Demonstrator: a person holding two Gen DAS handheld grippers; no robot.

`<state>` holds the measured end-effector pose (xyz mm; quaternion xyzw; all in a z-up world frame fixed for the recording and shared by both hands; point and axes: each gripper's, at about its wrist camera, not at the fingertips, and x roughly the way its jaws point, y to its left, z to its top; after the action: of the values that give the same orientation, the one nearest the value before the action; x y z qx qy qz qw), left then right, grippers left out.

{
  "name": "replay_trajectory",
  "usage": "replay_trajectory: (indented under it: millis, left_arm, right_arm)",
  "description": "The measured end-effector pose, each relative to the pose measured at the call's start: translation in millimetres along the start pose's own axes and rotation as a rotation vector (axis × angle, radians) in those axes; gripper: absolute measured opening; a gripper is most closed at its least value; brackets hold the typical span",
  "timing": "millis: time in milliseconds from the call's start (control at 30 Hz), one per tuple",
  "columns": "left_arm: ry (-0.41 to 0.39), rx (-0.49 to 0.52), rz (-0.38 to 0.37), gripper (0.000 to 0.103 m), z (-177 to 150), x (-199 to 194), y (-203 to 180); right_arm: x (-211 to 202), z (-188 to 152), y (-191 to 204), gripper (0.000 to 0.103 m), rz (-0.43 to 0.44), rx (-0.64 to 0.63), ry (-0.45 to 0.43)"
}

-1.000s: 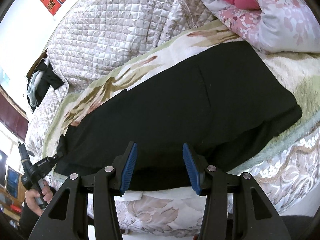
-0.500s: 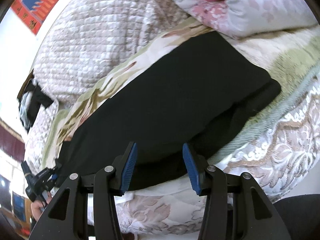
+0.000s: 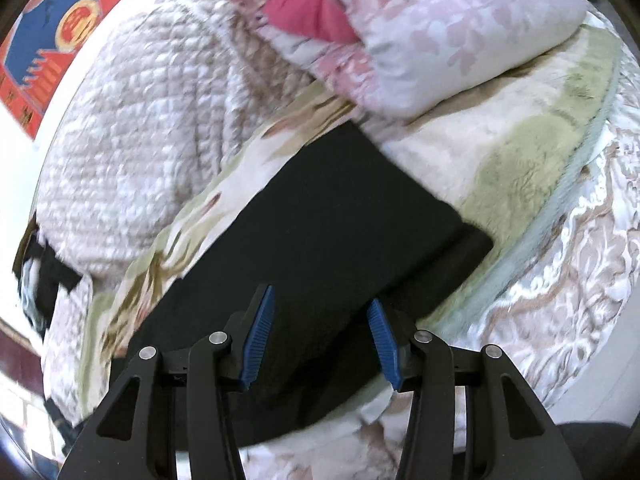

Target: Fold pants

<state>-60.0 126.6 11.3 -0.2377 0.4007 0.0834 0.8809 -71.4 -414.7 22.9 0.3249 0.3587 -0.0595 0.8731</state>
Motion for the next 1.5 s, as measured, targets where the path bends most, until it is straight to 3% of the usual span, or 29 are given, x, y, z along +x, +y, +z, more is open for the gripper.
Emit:
replay_trajectory:
  millis: [33, 67, 233, 333, 433, 533, 700, 800, 867, 933, 1000, 1100, 1167, 1267, 1400, 1433, 1500]
  left_arm:
    - [0.001, 0.000, 0.001, 0.004, 0.4, -0.3, -0.3]
    - [-0.001, 0.000, 0.002, 0.004, 0.5, -1.0, -0.6]
    - [-0.035, 0.000, -0.004, 0.004, -0.5, -28.6, -2.9]
    - [-0.061, 0.031, 0.005, 0.004, -8.4, -48.4, -5.8]
    - [-0.023, 0.064, 0.046, 0.004, -16.3, -38.4, -2.2]
    - [0.050, 0.041, 0.070, 0.004, -21.5, -18.9, 6.9]
    - [0.027, 0.076, 0.114, 0.009, -19.6, -24.9, 1.0]
    - [0.005, 0.019, 0.188, 0.010, -15.1, -34.7, 15.2]
    - [-0.048, 0.001, 0.251, 0.010, -9.1, -46.6, 21.0]
    - [-0.100, 0.009, 0.270, 0.010, -3.3, -56.7, 20.4]
    - [-0.122, 0.040, 0.227, 0.010, 2.7, -60.7, 11.0]
    - [-0.087, 0.113, 0.124, 0.010, 7.6, -49.2, -17.4]
    - [-0.028, 0.185, 0.031, 0.010, 9.5, -32.9, -43.8]
    - [0.014, 0.286, -0.031, 0.011, 8.4, -10.7, -76.2]
    - [0.070, 0.328, 0.032, 0.015, 9.9, 28.9, -81.0]
    - [0.100, 0.312, 0.061, 0.015, 10.1, 38.9, -75.7]
    - [0.082, 0.285, 0.044, 0.015, 9.5, 37.7, -66.6]
  right_arm:
    - [-0.2, 2.8, 0.2, 0.036, -0.014, -0.001, -0.011]
    - [-1.2, 5.0, 0.8, 0.004, -0.023, -0.005, -0.020]
    - [-25.2, 12.2, 11.2, 0.005, 0.026, -0.035, -0.067]
    - [-27.3, 9.3, 8.3, 0.005, -0.043, -0.051, -0.059]
    - [-11.6, 5.2, -11.2, 0.005, -0.086, 0.031, 0.021]
    - [-14.6, 2.9, -4.4, 0.005, -0.109, 0.003, 0.009]
    - [-15.9, -1.6, -11.0, 0.007, -0.130, 0.046, 0.034]
    - [-38.2, -3.4, -8.7, 0.023, -0.221, 0.023, -0.047]
    - [-57.5, -0.5, -5.7, 0.024, -0.270, -0.003, -0.137]
    - [-64.4, 3.5, 2.1, 0.025, -0.259, -0.045, -0.171]
    - [-53.6, 6.3, 21.3, 0.026, -0.189, -0.148, -0.136]
    - [-19.0, 5.2, 53.7, 0.027, -0.095, -0.318, -0.019]
    - [10.1, 5.8, 71.6, 0.027, -0.085, -0.425, 0.058]
    - [43.4, 10.9, 84.6, 0.027, -0.106, -0.514, 0.101]
    - [66.8, 20.2, 72.9, 0.027, -0.202, -0.544, 0.057]
    - [65.4, 23.2, 70.3, 0.027, -0.193, -0.522, 0.051]
    - [58.0, 24.5, 72.7, 0.027, -0.195, -0.515, 0.014]
